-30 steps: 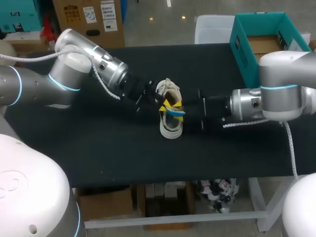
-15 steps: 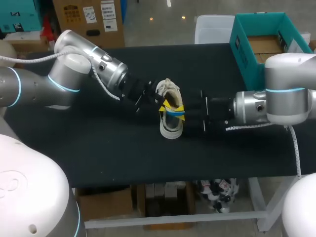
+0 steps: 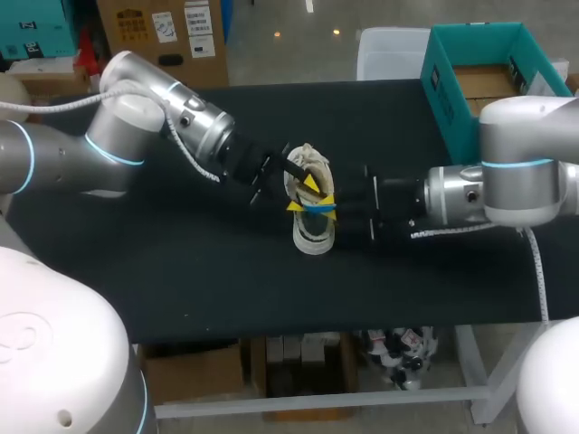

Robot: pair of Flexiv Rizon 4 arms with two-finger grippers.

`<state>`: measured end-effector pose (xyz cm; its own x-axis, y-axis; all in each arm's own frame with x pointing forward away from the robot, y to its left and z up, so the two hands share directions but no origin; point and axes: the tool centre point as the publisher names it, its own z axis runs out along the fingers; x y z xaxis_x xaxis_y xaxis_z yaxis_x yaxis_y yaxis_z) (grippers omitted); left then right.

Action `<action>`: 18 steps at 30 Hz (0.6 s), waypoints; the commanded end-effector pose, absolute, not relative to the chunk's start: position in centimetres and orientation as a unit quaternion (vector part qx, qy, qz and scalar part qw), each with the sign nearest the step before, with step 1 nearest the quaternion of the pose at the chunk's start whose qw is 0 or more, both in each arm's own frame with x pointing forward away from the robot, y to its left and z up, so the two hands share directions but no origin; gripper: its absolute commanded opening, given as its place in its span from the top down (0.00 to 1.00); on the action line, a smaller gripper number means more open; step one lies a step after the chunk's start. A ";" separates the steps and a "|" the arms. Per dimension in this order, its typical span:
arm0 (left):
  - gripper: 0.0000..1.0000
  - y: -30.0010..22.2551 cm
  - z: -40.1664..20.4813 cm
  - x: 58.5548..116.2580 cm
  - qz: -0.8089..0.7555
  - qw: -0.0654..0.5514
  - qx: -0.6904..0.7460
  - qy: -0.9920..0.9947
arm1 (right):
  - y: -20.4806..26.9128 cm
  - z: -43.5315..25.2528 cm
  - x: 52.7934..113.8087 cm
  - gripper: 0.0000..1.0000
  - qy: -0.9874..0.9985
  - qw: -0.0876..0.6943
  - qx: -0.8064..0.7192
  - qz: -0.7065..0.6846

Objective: Open the shoe tongue, take the insole out of the shoe, put the insole back into the shoe, and pack the shoe into the shoebox

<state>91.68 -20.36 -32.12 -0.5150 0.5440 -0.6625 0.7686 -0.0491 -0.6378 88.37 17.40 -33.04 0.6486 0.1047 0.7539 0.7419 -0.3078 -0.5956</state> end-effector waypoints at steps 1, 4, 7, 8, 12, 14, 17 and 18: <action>1.00 -20.5 -31.9 91.3 -0.537 0.107 0.482 0.684 | 17.4 -33.0 88.3 1.00 -0.282 0.515 -0.748 -0.309; 1.00 -20.5 -32.0 91.4 -0.535 0.106 0.483 0.685 | 17.3 -33.0 88.3 1.00 -0.282 0.513 -0.749 -0.308; 1.00 -20.4 -32.2 91.5 -0.533 0.104 0.484 0.686 | 17.2 -33.1 88.3 1.00 -0.282 0.512 -0.750 -0.309; 1.00 -20.4 -32.3 91.6 -0.533 0.104 0.484 0.686 | 17.2 -33.1 88.4 1.00 -0.282 0.512 -0.750 -0.308; 1.00 -20.4 -32.9 92.0 -0.530 0.098 0.482 0.691 | 17.4 -33.8 89.2 1.00 -0.280 0.511 -0.755 -0.303; 1.00 -20.4 -33.3 92.4 -0.528 0.096 0.478 0.695 | 17.4 -34.1 89.6 1.00 -0.277 0.513 -0.755 -0.301; 1.00 -20.5 -33.9 93.0 -0.526 0.092 0.474 0.701 | 17.4 -34.6 90.3 1.00 -0.273 0.514 -0.757 -0.296; 1.00 -20.4 -34.0 93.2 -0.525 0.091 0.471 0.703 | 17.5 -34.8 90.5 1.00 -0.271 0.514 -0.759 -0.294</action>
